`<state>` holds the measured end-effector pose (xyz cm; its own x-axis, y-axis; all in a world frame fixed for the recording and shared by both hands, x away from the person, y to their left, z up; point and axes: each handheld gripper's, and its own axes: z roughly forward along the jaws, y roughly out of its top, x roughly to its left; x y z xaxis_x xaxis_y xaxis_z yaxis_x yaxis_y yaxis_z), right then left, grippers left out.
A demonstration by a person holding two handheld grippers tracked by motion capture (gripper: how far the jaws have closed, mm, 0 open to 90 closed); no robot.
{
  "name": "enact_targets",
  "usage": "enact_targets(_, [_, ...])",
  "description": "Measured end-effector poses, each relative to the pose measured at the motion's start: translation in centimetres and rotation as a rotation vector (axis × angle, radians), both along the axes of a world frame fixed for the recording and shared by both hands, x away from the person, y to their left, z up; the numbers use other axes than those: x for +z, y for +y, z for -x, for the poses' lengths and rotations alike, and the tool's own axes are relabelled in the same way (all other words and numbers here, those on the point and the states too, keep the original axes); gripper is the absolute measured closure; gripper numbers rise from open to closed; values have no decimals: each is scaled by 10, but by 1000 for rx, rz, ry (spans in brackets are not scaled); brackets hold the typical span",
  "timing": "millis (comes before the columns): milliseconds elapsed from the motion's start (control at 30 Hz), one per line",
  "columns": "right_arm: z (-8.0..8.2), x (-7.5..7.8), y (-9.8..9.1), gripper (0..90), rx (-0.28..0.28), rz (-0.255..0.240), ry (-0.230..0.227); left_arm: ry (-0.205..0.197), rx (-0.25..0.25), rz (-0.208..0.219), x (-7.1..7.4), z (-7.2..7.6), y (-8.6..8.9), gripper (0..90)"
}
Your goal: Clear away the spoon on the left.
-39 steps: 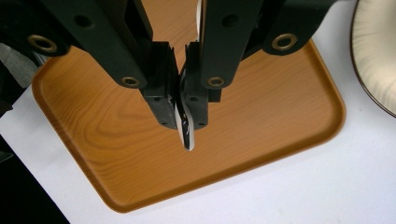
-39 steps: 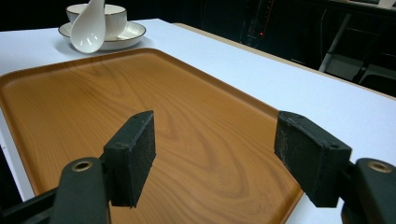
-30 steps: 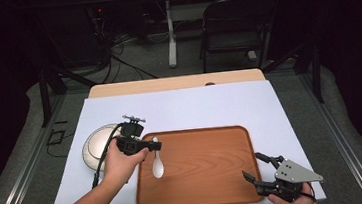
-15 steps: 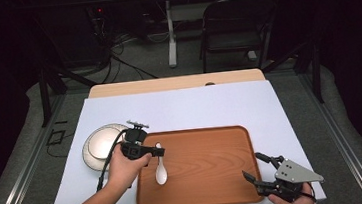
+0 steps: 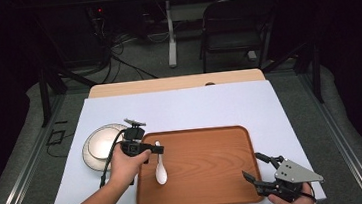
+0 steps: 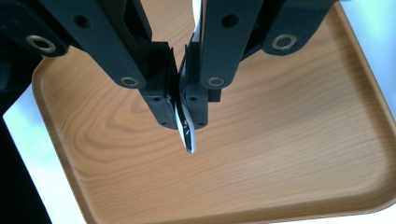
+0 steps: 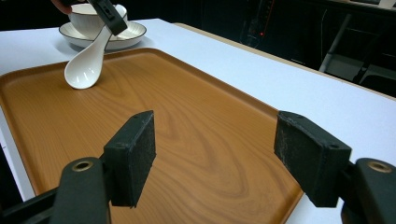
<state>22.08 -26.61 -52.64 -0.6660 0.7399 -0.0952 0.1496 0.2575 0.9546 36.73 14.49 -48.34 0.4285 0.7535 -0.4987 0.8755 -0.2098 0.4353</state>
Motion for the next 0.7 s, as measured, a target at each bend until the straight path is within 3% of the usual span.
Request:
enact_targets(367, [0, 0, 0, 290, 3, 1, 0, 82, 95, 83, -20, -17, 6, 846])
enact_targets(533, [-1, 0, 0, 290, 4, 2, 1, 121, 133, 82, -28, -22, 8, 839])
enact_targets(700, [-1, 0, 0, 290, 4, 0, 1, 130, 157, 74, -32, -26, 9, 832])
